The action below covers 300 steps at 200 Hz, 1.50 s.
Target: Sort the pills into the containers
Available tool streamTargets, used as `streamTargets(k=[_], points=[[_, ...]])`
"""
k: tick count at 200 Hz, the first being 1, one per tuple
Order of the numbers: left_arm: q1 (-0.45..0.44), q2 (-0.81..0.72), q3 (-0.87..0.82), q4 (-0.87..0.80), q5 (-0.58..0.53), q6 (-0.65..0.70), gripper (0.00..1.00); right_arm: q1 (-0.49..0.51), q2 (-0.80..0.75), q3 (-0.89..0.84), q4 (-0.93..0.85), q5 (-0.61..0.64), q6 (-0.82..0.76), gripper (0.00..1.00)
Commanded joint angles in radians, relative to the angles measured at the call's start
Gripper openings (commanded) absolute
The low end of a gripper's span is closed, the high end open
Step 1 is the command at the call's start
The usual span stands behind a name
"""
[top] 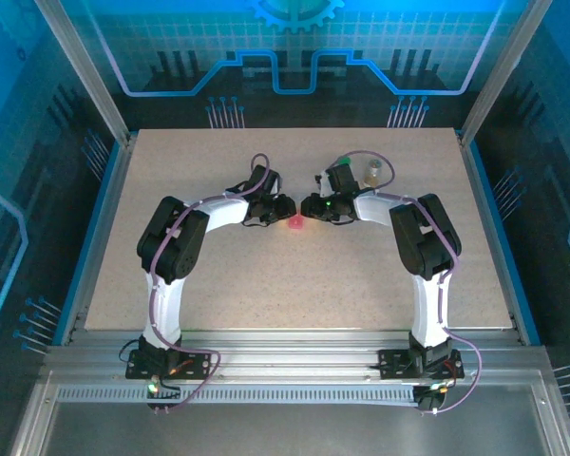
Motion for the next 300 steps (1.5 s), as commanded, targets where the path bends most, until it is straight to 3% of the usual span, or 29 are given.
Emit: streamTargets(k=[1, 76, 172, 224, 270, 300], points=[[-0.004, 0.040, 0.010, -0.018, 0.013, 0.010, 0.27, 0.016, 0.026, -0.009, 0.026, -0.018, 0.020, 0.23], [-0.015, 0.056, -0.039, 0.030, 0.030, -0.023, 0.25, 0.033, 0.052, -0.085, 0.084, -0.022, 0.091, 0.14], [-0.030, 0.081, -0.084, 0.045, 0.030, -0.040, 0.23, 0.102, 0.038, -0.090, -0.044, 0.095, 0.043, 0.18], [-0.035, 0.049, -0.071, 0.007, 0.009, -0.023, 0.23, 0.103, 0.003, -0.161, 0.019, 0.107, 0.103, 0.18], [-0.030, 0.003, -0.024, -0.040, -0.003, -0.001, 0.24, 0.064, -0.032, -0.199, 0.201, -0.028, 0.172, 0.21], [-0.021, -0.012, 0.065, -0.096, -0.009, 0.009, 0.24, 0.038, -0.102, -0.152, 0.156, -0.014, 0.155, 0.25]])
